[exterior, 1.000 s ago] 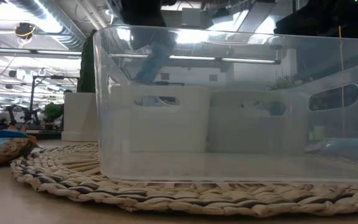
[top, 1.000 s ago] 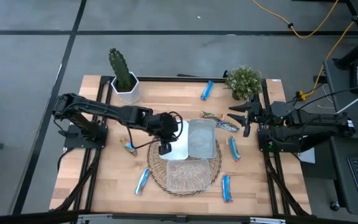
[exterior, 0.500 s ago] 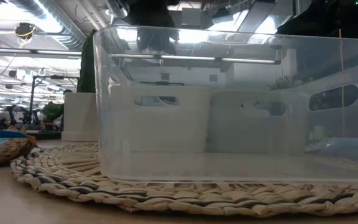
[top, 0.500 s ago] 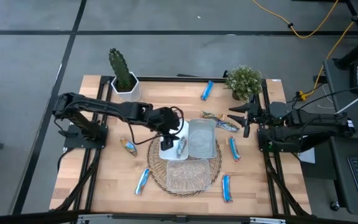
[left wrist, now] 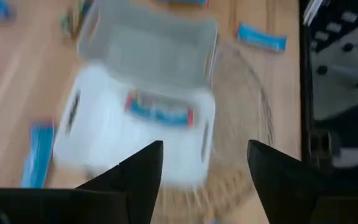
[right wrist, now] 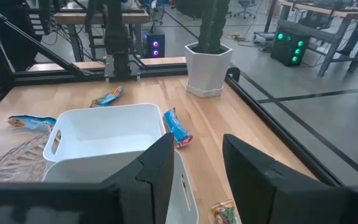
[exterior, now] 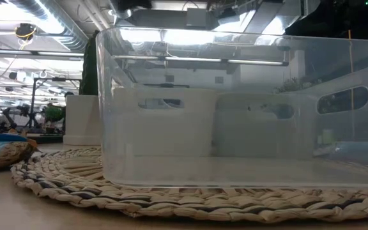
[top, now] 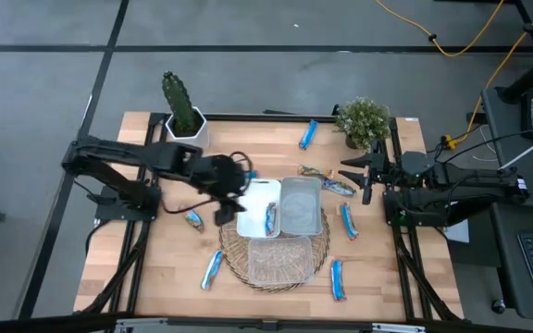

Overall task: Pick and place Granola Bars by type
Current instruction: Put the orange granola bar into the transparent bin

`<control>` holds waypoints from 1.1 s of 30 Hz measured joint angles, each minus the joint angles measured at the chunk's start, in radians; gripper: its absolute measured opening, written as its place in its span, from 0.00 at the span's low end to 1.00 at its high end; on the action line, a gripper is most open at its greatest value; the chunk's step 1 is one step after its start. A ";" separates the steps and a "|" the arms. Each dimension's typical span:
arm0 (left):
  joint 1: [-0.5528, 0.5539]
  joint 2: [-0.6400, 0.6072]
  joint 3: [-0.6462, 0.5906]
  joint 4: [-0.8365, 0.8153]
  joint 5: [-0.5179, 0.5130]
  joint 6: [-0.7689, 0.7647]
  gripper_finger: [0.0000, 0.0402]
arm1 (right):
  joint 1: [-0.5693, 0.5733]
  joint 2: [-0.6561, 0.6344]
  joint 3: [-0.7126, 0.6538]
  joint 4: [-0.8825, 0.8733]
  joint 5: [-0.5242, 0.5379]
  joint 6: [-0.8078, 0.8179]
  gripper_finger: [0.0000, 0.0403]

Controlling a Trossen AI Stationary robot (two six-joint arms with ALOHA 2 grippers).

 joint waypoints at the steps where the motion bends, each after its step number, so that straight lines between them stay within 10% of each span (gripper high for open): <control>1: -0.012 -0.026 0.000 -0.050 -0.001 -0.023 0.55 | 0.000 0.000 0.000 0.000 0.000 0.000 0.35; 11: -0.122 -0.239 0.002 -0.347 -0.022 -0.198 0.53 | 0.000 0.000 0.000 0.000 0.001 0.000 0.35; 18: -0.146 -0.243 -0.049 -0.458 -0.233 -0.160 0.53 | 0.000 0.000 0.000 0.000 0.001 0.001 0.35; 33: -0.158 -0.246 -0.647 -0.040 -0.026 -0.129 0.60 | 0.000 0.000 0.000 -0.001 0.002 0.087 0.35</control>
